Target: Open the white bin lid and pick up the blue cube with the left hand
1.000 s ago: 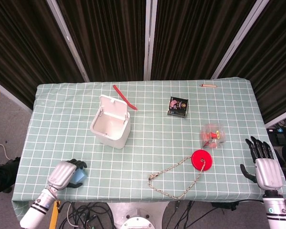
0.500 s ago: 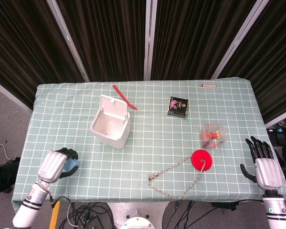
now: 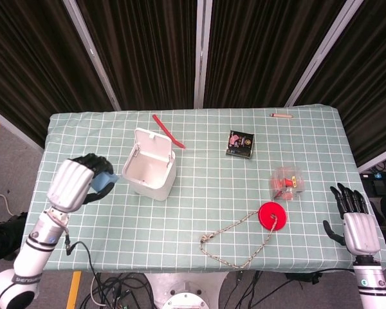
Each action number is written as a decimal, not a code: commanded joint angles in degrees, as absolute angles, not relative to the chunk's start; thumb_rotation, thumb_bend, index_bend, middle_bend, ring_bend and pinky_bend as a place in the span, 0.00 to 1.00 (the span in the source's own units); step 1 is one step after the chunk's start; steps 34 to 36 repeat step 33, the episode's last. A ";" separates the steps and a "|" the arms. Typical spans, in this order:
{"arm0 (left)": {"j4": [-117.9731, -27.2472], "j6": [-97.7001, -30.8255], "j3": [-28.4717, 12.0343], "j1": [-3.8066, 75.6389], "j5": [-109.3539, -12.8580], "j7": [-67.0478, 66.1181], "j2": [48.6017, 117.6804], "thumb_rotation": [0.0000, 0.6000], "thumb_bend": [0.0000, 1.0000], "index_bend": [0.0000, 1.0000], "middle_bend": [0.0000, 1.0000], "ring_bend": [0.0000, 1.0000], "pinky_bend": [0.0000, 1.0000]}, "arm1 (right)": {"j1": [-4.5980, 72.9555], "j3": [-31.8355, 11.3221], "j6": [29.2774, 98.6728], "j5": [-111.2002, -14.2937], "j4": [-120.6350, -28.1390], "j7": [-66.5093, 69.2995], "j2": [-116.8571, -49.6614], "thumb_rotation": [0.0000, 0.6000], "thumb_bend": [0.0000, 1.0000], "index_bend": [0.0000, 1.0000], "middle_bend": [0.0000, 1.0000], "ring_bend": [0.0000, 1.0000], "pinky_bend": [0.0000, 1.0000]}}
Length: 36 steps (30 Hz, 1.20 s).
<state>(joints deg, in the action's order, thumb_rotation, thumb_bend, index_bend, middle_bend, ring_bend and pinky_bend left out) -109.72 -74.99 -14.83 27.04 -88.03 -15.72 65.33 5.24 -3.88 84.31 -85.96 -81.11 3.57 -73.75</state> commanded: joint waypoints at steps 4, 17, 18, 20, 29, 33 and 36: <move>-106.33 -68.23 -19.39 35.42 -82.12 -17.74 71.23 1.00 0.32 0.49 0.54 0.50 0.71 | 5.03 -4.00 84.28 -85.48 -80.56 4.29 -73.62 1.00 0.26 0.00 0.00 0.00 0.00; -95.27 -70.80 -19.22 39.97 -83.94 -12.26 79.61 1.00 0.09 0.00 0.01 0.06 0.33 | 4.81 -4.44 83.92 -84.32 -79.96 5.44 -73.25 1.00 0.27 0.00 0.00 0.00 0.00; -95.14 -71.62 -18.99 39.65 -84.33 -12.25 79.60 1.00 0.07 0.00 0.00 0.03 0.29 | 4.84 -4.39 83.81 -84.36 -79.90 5.43 -73.32 1.00 0.27 0.00 0.00 0.00 0.00; -95.81 -72.54 -18.15 38.58 -84.42 -12.76 78.50 1.00 0.04 0.00 0.00 0.01 0.26 | 4.97 -4.33 83.67 -84.50 -79.83 5.38 -73.48 1.00 0.27 0.00 0.00 0.00 0.00; -99.65 -81.91 -5.93 23.38 -83.97 -15.38 70.62 1.00 0.04 0.03 0.03 0.01 0.23 | 4.72 -4.48 84.87 -85.15 -80.60 5.80 -73.31 1.00 0.27 0.00 0.00 0.00 0.00; -93.75 -88.02 -0.91 16.24 -85.42 -12.08 71.40 1.00 0.04 0.04 0.03 0.01 0.17 | 4.65 -4.43 85.36 -85.55 -81.24 5.08 -73.12 1.00 0.27 0.00 0.00 0.00 0.00; -93.75 -88.02 -0.91 16.24 -85.42 -12.08 71.40 1.00 0.04 0.04 0.03 0.01 0.17 | 4.65 -4.43 85.36 -85.55 -81.24 5.08 -73.12 1.00 0.27 0.00 0.00 0.00 0.00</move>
